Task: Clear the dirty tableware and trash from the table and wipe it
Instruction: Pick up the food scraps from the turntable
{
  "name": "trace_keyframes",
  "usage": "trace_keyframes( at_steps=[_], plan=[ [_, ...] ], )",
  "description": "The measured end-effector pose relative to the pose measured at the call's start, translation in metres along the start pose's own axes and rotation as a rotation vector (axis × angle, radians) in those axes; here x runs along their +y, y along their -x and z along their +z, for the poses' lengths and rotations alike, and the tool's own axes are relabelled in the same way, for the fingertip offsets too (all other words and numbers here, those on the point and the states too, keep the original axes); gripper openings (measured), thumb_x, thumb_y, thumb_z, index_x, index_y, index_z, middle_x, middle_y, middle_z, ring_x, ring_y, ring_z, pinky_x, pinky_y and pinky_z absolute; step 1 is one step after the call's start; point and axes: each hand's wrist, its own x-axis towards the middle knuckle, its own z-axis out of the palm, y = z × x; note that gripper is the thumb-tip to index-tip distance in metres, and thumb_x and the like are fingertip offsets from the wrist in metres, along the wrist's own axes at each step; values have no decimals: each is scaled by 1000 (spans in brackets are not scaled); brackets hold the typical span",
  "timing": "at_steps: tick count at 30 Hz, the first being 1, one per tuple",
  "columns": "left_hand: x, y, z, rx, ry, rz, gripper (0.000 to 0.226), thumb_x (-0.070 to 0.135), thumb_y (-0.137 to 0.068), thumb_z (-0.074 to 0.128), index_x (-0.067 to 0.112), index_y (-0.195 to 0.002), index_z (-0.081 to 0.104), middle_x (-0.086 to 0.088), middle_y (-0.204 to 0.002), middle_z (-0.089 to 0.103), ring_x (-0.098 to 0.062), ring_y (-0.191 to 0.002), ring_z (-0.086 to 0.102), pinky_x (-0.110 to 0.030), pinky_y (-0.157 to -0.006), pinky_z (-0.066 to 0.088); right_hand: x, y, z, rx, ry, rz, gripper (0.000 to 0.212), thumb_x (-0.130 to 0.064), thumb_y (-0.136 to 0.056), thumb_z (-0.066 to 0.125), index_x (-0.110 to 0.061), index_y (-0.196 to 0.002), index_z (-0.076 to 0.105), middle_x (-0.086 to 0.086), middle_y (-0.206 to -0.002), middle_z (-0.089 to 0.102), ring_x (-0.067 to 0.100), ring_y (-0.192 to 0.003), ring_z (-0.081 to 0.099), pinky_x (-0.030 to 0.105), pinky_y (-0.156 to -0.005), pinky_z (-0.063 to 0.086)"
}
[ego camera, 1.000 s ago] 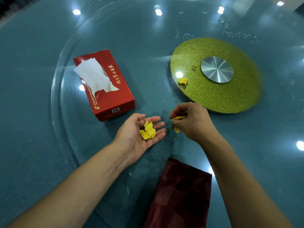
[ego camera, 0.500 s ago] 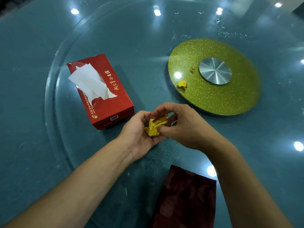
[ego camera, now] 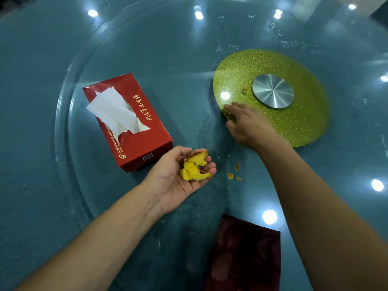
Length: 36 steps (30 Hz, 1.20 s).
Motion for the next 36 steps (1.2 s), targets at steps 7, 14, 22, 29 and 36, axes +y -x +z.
trace_keyframes(
  at_steps=[7,14,22,29,36],
  plan=[
    [-2,9,-9,6,-29,4,32,18,-99,45,-4,-102,67,-20,-89,69,-32,-78,69,-38,-69,63,5,63,25,87,-57,-27,52,-21,-99,45,-21,-151,43,7,-158,38,28,-143,35,37,-118,25],
    [-19,25,-22,30,-39,-21,32,19,-99,45,-3,-100,68,-20,-89,71,-31,-73,71,-37,-66,64,-22,139,55,134,-154,61,52,-19,-98,47,-11,-149,46,17,-156,39,29,-143,35,28,-118,18],
    [-37,45,-43,51,-68,-34,33,21,-98,46,-3,-100,69,-18,-92,73,-30,-76,72,-35,-63,63,-46,173,78,249,-168,190,38,2,-94,50,-12,-127,63,12,-131,59,32,-115,50,35,-88,43],
    [-44,60,-53,70,-64,-37,32,22,-97,47,-1,-105,68,-18,-94,73,-30,-77,73,-36,-66,63,-60,184,74,303,-110,262,18,8,-89,52,-7,-84,60,11,-84,52,26,-79,40,30,-58,21],
    [-46,68,-55,85,-81,-28,31,21,-97,47,0,-108,67,-17,-92,71,-29,-78,70,-34,-63,63,-99,193,82,173,-206,191,18,-10,-95,55,-12,-112,61,8,-114,58,27,-106,53,27,-75,25]
  ],
)
